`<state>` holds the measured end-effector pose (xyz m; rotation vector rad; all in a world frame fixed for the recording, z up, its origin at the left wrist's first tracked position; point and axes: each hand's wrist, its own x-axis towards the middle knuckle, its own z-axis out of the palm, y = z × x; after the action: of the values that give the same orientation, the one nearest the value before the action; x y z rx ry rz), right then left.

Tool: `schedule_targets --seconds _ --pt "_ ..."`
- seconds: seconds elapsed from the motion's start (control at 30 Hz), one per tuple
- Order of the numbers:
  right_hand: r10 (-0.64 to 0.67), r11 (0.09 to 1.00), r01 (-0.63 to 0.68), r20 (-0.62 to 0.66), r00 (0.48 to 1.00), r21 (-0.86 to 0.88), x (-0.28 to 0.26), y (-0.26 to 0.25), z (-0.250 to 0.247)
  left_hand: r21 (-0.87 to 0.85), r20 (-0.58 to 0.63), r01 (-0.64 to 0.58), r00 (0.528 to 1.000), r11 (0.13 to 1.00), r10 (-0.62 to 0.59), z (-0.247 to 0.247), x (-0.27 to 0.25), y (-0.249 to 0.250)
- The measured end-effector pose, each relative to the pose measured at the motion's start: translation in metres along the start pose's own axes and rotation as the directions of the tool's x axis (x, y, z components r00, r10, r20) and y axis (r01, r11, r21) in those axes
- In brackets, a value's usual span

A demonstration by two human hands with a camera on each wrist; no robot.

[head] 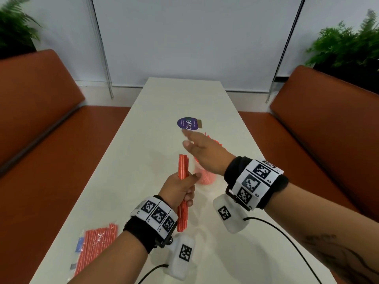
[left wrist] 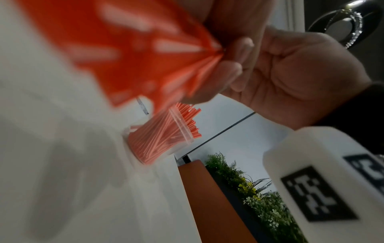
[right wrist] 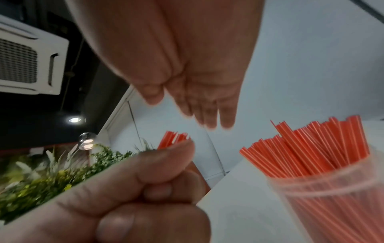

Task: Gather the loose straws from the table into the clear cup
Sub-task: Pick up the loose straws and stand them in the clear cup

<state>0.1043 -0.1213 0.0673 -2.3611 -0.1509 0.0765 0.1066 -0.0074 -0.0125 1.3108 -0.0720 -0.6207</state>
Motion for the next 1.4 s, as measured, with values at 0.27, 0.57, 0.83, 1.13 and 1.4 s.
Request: schedule_targets --seconds 0.27,0.57,0.83,1.13,1.4 --pt "0.035 0.986 -0.039 0.023 0.999 0.165 -0.003 0.006 0.011 0.012 0.019 0.022 1.0 1.0 -0.022 -0.001 -0.004 -0.002" --pt "0.077 0.916 -0.194 0.32 0.944 0.352 -0.017 0.024 0.03 0.099 -0.212 -0.186 0.956 0.978 0.203 0.007 0.004 0.007" --pt "0.106 0.869 -0.015 -0.157 0.982 0.494 -0.018 0.023 0.051 0.284 -0.121 -0.26 0.945 0.923 0.304 0.016 0.004 0.015" --pt "0.102 0.758 0.165 -0.364 0.926 0.631 -0.012 0.011 0.043 -0.448 0.177 0.361 0.933 0.818 -0.315 -0.01 0.007 -0.013" --pt "0.067 0.773 0.037 -0.14 0.988 0.633 -0.015 0.034 0.063 -0.479 0.188 0.299 0.953 0.826 -0.236 -0.017 0.0 -0.01"
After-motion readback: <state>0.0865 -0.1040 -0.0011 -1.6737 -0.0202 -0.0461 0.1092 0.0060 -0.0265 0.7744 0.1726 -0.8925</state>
